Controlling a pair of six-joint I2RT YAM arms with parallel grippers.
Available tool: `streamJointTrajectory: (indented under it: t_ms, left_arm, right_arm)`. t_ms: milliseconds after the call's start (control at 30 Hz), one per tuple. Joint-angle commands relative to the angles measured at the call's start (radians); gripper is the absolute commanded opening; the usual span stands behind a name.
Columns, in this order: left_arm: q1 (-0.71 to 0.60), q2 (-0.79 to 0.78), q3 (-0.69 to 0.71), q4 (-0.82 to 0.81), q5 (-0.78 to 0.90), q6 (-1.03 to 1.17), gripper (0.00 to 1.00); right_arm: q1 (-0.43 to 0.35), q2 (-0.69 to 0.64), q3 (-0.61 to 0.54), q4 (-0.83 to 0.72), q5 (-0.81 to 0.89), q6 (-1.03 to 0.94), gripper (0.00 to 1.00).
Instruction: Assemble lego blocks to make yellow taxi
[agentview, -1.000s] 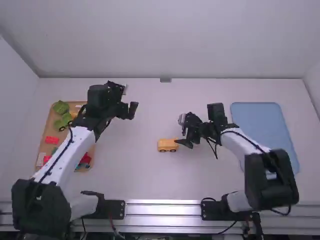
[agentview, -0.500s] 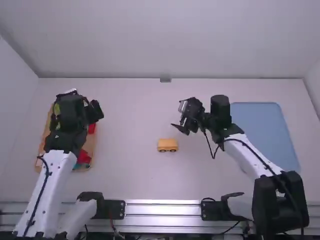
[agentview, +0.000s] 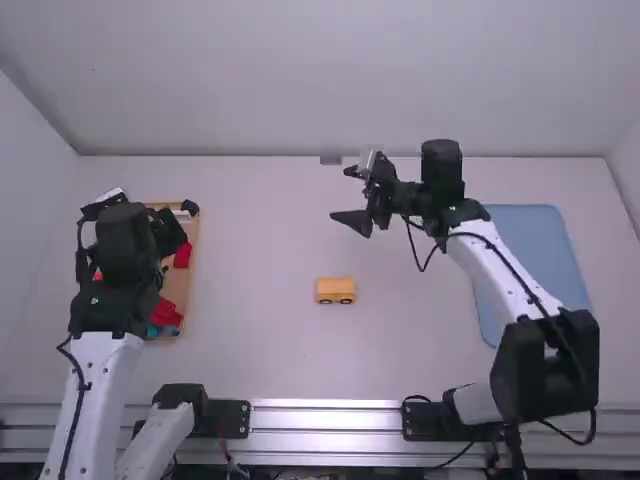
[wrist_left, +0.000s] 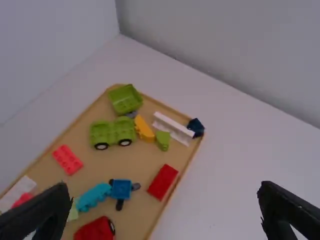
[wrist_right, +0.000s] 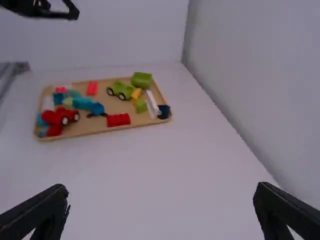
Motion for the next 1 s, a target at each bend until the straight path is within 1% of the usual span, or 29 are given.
streamJointTrajectory:
  t_ms: [0,100,167,200,267,300,367,433,500,600,733,767,867,900,967]
  left_arm:
    - [0.014,-0.001,-0.002,-0.011,-0.027,-0.005,0.99]
    - [0.008,0.015,-0.001,-0.022,-0.066,-0.006,0.99]
    - [0.016,0.031,-0.001,-0.013,-0.158,-0.007,0.99]
    - [0.034,0.049,-0.001,0.002,-0.266,-0.035,0.99]
    - [0.060,0.063,0.000,0.009,-0.314,-0.063,0.99]
    - [0.082,0.072,0.003,0.011,-0.309,-0.063,0.99]
    - [0.137,0.095,0.019,0.006,-0.244,-0.053,0.99]
    - [0.240,0.143,0.059,-0.009,-0.086,-0.040,1.00]
    - [0.305,0.185,0.095,-0.013,0.012,-0.039,0.98]
    - [0.367,0.270,0.170,-0.022,0.151,-0.039,0.97]
    - [0.358,0.419,0.291,-0.028,0.296,0.000,0.96]
    - [0.357,0.433,0.303,-0.028,0.304,0.000,0.96]
    - [0.342,0.594,0.445,-0.067,0.376,-0.006,0.92]
    - [0.338,0.629,0.479,-0.082,0.383,-0.007,0.92]
    - [0.323,0.756,0.605,-0.142,0.405,-0.006,0.92]
  right_arm:
    - [-0.006,0.064,0.076,-0.018,-0.098,0.022,0.99]
    - [0.003,0.096,0.110,-0.024,-0.104,0.010,0.99]
    - [0.003,0.098,0.114,-0.022,-0.093,-0.001,0.99]
    - [0.004,0.098,0.114,-0.024,-0.080,-0.020,0.99]
    - [0.004,0.098,0.114,-0.025,-0.072,-0.033,0.99]
    - [0.003,0.098,0.114,-0.031,-0.064,-0.038,0.99]
    - [0.003,0.098,0.114,-0.032,-0.051,-0.038,0.99]
    - [0.001,0.098,0.114,-0.031,-0.049,-0.038,0.99]
    - [-0.007,0.098,0.114,-0.023,-0.049,-0.039,0.99]
    - [-0.010,0.098,0.114,-0.023,-0.050,-0.049,0.99]
    - [-0.002,0.098,0.114,-0.016,-0.049,-0.046,0.99]
    - [0.000,0.098,0.114,-0.015,-0.048,-0.046,0.99]
    - [0.004,0.098,0.114,-0.017,-0.048,-0.045,0.99]
    - [0.003,0.098,0.114,-0.017,-0.048,-0.045,0.99]
    - [0.003,0.098,0.114,-0.024,-0.048,-0.046,0.99]
